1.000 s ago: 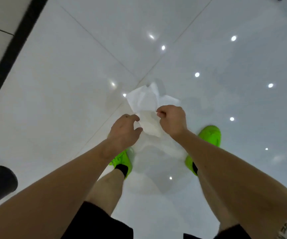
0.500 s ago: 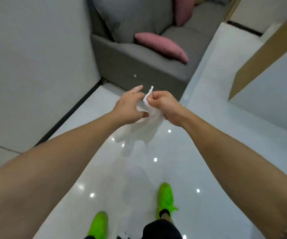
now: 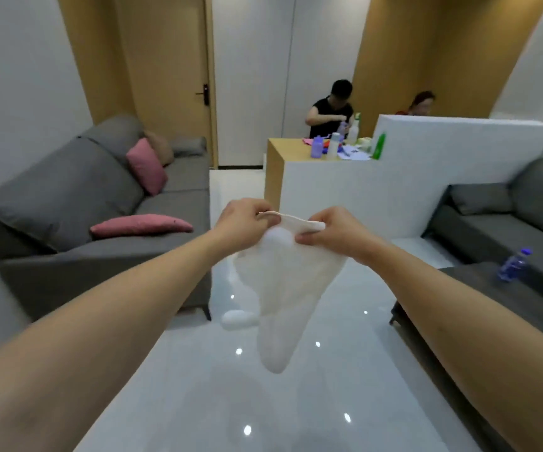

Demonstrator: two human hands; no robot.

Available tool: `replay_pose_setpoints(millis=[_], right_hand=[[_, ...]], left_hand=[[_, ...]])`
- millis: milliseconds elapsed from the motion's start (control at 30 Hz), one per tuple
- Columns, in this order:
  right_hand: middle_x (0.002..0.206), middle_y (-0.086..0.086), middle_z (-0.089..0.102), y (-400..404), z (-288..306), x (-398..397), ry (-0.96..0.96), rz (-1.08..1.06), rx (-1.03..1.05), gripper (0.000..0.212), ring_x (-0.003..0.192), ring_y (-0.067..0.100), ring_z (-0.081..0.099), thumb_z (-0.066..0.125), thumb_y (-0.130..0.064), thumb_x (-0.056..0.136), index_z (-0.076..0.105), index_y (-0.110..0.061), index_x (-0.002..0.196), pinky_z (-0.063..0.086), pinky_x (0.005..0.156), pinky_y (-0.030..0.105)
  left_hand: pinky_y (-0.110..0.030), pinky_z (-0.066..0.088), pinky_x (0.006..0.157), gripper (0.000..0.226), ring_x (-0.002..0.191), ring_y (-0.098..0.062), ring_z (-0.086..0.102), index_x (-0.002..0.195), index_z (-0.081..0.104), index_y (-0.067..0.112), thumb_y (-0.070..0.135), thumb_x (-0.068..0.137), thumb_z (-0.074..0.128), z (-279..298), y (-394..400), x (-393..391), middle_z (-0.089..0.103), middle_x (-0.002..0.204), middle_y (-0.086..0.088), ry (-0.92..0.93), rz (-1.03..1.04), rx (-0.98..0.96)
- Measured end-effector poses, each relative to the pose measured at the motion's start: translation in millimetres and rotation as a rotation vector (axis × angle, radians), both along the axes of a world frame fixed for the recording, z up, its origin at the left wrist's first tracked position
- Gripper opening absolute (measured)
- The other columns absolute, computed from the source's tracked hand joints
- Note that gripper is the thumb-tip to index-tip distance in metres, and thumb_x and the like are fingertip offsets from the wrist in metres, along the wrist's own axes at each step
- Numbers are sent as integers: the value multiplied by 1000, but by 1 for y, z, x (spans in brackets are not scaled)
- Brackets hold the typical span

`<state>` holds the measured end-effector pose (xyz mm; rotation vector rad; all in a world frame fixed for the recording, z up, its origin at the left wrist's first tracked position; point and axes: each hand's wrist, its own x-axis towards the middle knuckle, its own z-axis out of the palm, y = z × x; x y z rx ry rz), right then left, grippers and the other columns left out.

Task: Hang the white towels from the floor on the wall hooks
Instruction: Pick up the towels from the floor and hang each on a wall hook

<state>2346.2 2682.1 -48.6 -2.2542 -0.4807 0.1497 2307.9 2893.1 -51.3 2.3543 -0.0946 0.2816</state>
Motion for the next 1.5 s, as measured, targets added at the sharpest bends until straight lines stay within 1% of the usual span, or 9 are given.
replay_pose_setpoints(millis=[167,267,567,700,833,933,1033,1267,1500], right_hand=[[74,-14,72,-156,12,-56,54,-75,173,18,69,-3,67,85,-33,68,75,-31,83,48,55,14],[103,-1,75,-255,2,-100,80,-215,355,50,99,18,71,84,-19,62,69,-38,105,60,83,40],[90,4,77,-598,-4,-276,-106,-1024,778,21,84,24,75,73,-28,83,73,-18,101,62,72,44],[90,1,77,-701,-5,-362,-220,-1294,842,21,87,23,74,73,-33,84,73,-19,99,61,76,42],[100,-1,76,-777,-17,-455,-297,-1512,875,35,96,20,72,75,-42,80,71,-19,106,57,87,42],[110,4,72,-831,-26,-519,-318,-1663,838,43,100,22,69,79,-29,80,65,-14,117,57,90,43],[119,5,68,-885,-28,-571,-308,-1753,769,59,107,24,65,85,-21,74,58,-16,127,55,94,47],[104,12,73,-1031,-4,-655,-523,-2065,625,36,92,24,71,87,-13,70,70,-12,103,60,79,38],[137,-1,52,-1165,21,-673,23,-1987,-614,95,129,22,43,85,-37,65,38,-28,147,43,102,40]], left_hand=[[-22,47,51,12,75,-13,61,87,73,28,40,89,68,36,-190,-14,67,83,5,17,-280,-206],[-25,43,54,16,73,-14,60,87,68,29,44,84,73,41,-328,-38,64,78,3,15,-410,-251],[-34,56,82,61,102,-10,66,122,55,33,41,70,84,3,-665,-138,68,112,10,428,-1096,-120],[-34,56,82,18,97,-14,66,106,70,26,36,93,64,-26,-795,-201,71,103,5,389,-1124,-44],[-45,53,86,24,94,-26,66,89,73,23,37,96,55,-32,-906,-260,72,93,-4,350,-1202,-138],[-30,46,60,31,68,-19,57,71,69,24,27,95,51,-34,-992,-303,63,64,11,348,-1315,-175],[-15,39,47,51,53,-4,50,56,65,39,23,99,44,-34,-1075,-349,55,50,21,443,-1505,-171],[-38,61,79,50,90,-16,71,107,65,32,63,69,77,-18,-1260,-425,72,99,4,523,-1916,-47],[-34,55,77,13,89,-16,63,94,66,31,22,85,70,5,-1414,-455,65,93,2,261,-2031,64]])
